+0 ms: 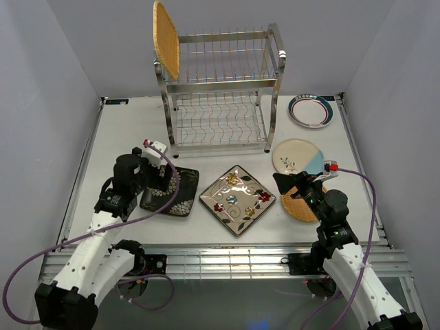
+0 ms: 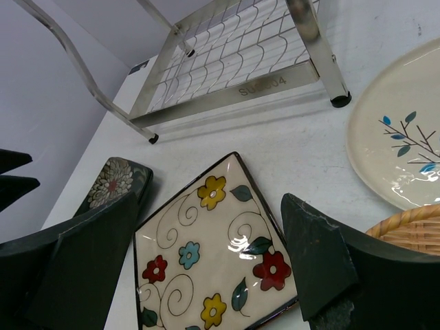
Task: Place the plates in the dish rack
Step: Pick up the plate at the center of the board.
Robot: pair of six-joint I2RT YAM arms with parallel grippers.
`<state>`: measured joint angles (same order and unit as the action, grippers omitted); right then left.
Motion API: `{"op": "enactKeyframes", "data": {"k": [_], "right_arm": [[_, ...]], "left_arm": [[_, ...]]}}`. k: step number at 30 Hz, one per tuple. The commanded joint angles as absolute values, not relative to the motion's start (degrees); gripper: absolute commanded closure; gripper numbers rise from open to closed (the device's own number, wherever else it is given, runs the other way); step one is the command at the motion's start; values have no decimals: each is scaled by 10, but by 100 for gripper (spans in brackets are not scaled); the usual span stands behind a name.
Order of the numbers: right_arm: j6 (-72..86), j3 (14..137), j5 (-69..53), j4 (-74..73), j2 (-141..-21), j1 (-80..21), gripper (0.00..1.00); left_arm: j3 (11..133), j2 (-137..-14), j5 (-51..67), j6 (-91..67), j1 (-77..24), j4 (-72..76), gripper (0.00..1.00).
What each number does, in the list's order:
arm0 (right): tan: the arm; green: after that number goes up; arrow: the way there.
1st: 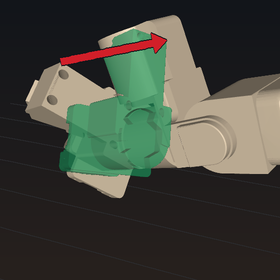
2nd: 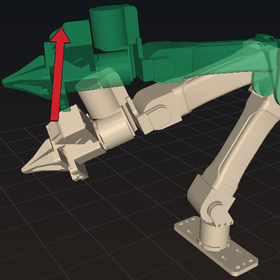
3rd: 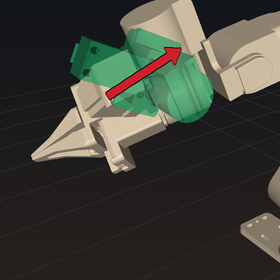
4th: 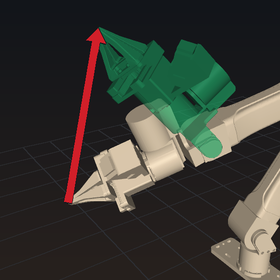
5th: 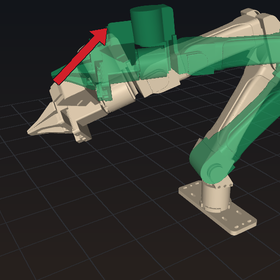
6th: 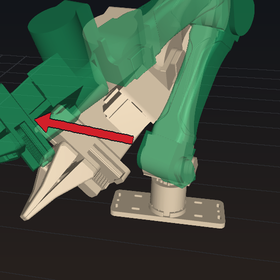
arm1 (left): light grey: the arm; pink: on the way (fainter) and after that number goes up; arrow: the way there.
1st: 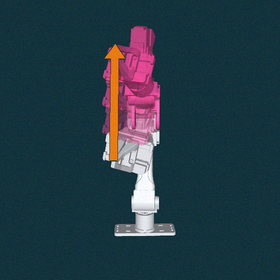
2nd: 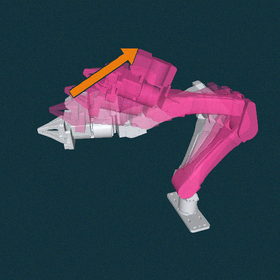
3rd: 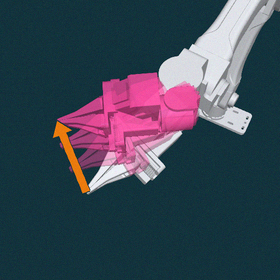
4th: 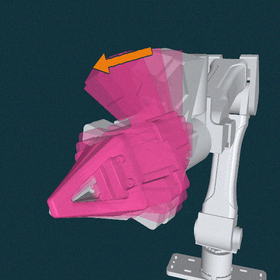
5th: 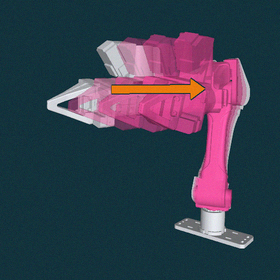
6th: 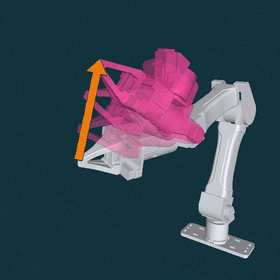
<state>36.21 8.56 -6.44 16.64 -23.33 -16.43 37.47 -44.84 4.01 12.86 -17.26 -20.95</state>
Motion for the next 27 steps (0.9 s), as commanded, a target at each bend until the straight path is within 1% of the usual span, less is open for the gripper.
{"op": "enactKeyframes", "data": {"k": [1,3,4,5,7,11,17,21,24,27], "right_arm": [[349,85,-91,205,-240,-165,10],[349,87,-96,208,-244,-164,10],[350,88,-98,208,-250,-165,10],[350,89,-98,208,-251,-165,10],[350,90,-101,210,-255,-165,10],[350,90,-105,212,-253,-165,10],[345,91,-114,213,-254,-165,10],[343,96,-130,218,-272,-165,10],[344,98,-146,228,-283,-164,10],[345,98,-155,236,-289,-165,10]], "left_arm": [[370,-485,163,139,-74,-194,2],[377,-513,213,146,-22,-185,2],[381,-542,261,155,31,-185,2],[389,-555,282,159,49,-185,2],[395,-587,315,166,74,-185,2],[394,-620,339,194,87,-182,2],[388,-665,359,200,103,-174,2],[386,-700,323,187,105,-156,2],[384,-710,309,180,105,-142,4],[388,-731,294,174,105,-134,8]]}}
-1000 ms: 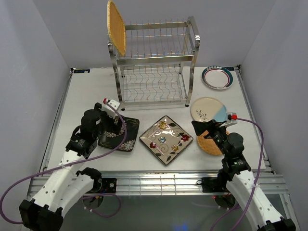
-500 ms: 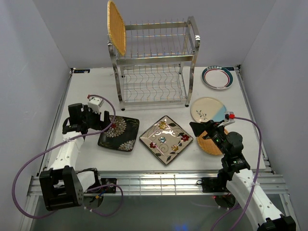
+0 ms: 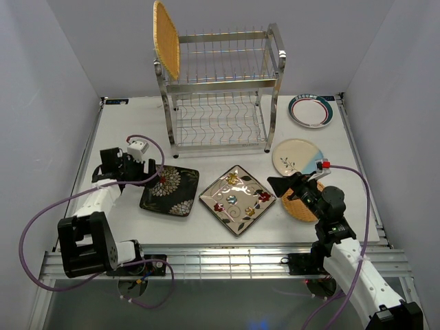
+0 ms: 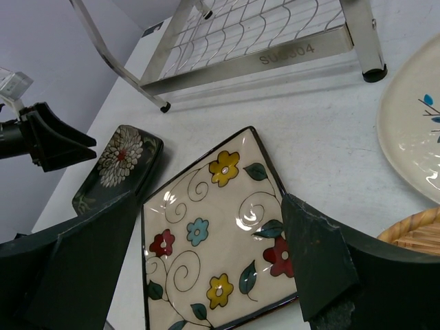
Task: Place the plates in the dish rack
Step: Pick up the plate at the center of the board.
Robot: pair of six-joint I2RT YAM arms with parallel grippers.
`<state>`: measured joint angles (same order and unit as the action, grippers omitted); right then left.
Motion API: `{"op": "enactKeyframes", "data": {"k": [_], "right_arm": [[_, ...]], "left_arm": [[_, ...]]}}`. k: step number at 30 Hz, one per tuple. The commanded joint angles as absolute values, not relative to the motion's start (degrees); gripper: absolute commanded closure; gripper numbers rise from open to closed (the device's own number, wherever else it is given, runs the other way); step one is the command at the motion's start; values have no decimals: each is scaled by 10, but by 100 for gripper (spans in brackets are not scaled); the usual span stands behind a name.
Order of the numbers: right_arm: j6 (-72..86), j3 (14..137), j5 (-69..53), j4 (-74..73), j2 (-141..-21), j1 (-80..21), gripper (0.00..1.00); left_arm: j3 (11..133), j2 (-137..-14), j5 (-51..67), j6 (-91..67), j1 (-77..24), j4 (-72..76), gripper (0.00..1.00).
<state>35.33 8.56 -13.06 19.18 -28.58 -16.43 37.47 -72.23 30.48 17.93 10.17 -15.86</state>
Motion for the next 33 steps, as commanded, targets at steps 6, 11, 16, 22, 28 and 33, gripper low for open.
{"op": "enactKeyframes", "data": {"k": [6,11,16,22,28,33], "right_arm": [[345,99,-165,244,-308,-165,8],[345,98,-163,243,-303,-165,9],[345,98,-160,237,-294,-165,9],[344,98,-160,235,-292,-165,9],[344,99,-159,232,-287,-165,10],[344,99,-157,228,-282,-165,10]], "left_arm": [[405,-786,280,171,105,-137,28],[411,-809,274,169,105,-139,42],[405,-796,269,167,105,-134,47],[403,-795,266,167,105,-132,65],[407,-802,261,163,105,-135,94],[409,-802,259,163,105,-138,99]]}}
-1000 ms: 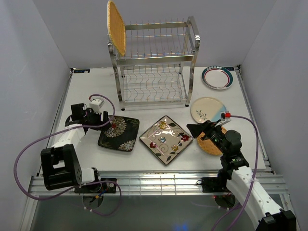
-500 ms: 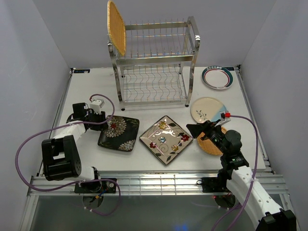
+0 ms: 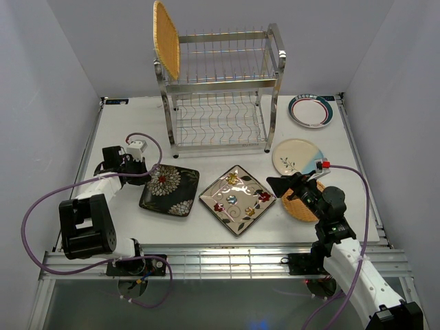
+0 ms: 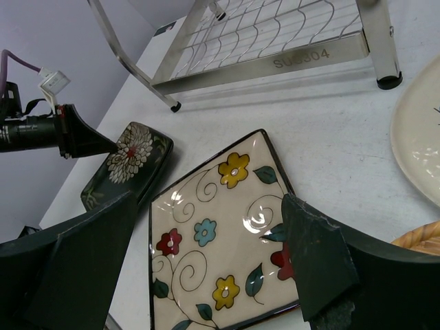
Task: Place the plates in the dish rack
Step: Pick up the plate at the center of the board.
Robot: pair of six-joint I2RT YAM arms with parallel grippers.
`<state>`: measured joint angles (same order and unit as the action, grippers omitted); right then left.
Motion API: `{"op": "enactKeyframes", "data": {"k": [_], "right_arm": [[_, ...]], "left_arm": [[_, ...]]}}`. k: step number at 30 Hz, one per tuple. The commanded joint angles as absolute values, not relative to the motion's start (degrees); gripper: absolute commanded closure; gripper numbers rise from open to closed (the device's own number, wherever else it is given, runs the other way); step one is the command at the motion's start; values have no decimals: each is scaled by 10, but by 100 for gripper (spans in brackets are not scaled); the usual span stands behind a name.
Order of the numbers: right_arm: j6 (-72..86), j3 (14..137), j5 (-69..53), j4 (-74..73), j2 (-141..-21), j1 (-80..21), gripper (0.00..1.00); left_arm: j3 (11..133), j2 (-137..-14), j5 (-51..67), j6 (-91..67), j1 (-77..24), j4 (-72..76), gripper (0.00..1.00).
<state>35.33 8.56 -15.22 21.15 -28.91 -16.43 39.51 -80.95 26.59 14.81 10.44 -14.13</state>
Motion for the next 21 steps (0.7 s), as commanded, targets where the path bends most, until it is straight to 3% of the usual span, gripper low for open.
{"op": "enactKeyframes", "data": {"k": [1,21], "right_arm": [[344,99,-156,227,-281,-165,10],[344,100,-157,226,-280,-165,10]], "left_arm": [[409,-802,258,163,105,-137,99],[417,-759,270,154,148,-163,100]]}}
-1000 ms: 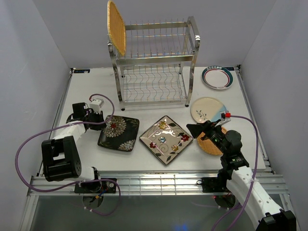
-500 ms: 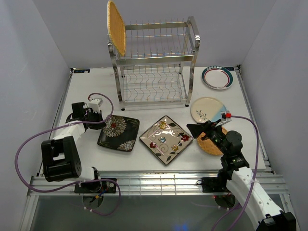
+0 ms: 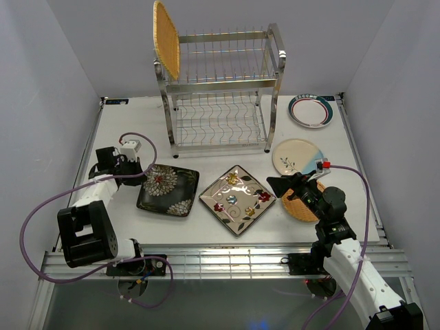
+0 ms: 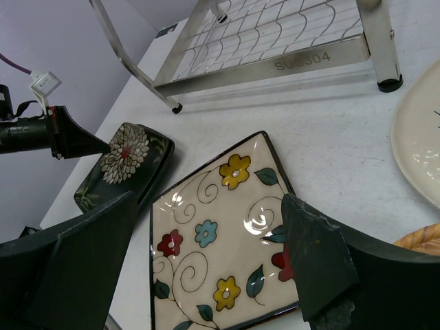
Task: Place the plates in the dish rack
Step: Pick up the plate at the center of the board.
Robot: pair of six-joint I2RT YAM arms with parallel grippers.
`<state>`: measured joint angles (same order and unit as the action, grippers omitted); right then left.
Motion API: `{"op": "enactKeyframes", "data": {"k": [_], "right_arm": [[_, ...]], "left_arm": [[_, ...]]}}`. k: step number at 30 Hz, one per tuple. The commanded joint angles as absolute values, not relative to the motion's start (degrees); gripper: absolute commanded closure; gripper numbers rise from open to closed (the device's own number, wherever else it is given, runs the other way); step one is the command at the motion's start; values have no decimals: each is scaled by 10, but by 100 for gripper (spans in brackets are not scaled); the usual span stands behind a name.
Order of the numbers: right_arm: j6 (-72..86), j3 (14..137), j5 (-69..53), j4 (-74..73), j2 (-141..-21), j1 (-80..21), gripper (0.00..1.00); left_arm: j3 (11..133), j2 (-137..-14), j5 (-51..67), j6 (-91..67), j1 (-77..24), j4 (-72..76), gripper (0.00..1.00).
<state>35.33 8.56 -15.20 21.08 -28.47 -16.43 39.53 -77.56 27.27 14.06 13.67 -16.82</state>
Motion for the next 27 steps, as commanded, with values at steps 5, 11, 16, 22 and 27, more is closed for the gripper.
{"op": "enactKeyframes", "data": {"k": [5,11,16,22,27], "right_arm": [[344,100,-156,227,-283,-165,10],[345,100,-157,227,-282,-165,10],[345,100,-158,228,-284,-165,10],[345,100,-159,230,-283,-165,10],[345,100,-160,229,-283,-165,10]], "left_arm": [[417,-759,263,150,162,-160,100],[406,-745,234,143,176,-143,100],[405,-743,222,141,181,-136,100],[408,-746,241,145,185,-146,100],[409,-765,229,147,185,-139,92]]}}
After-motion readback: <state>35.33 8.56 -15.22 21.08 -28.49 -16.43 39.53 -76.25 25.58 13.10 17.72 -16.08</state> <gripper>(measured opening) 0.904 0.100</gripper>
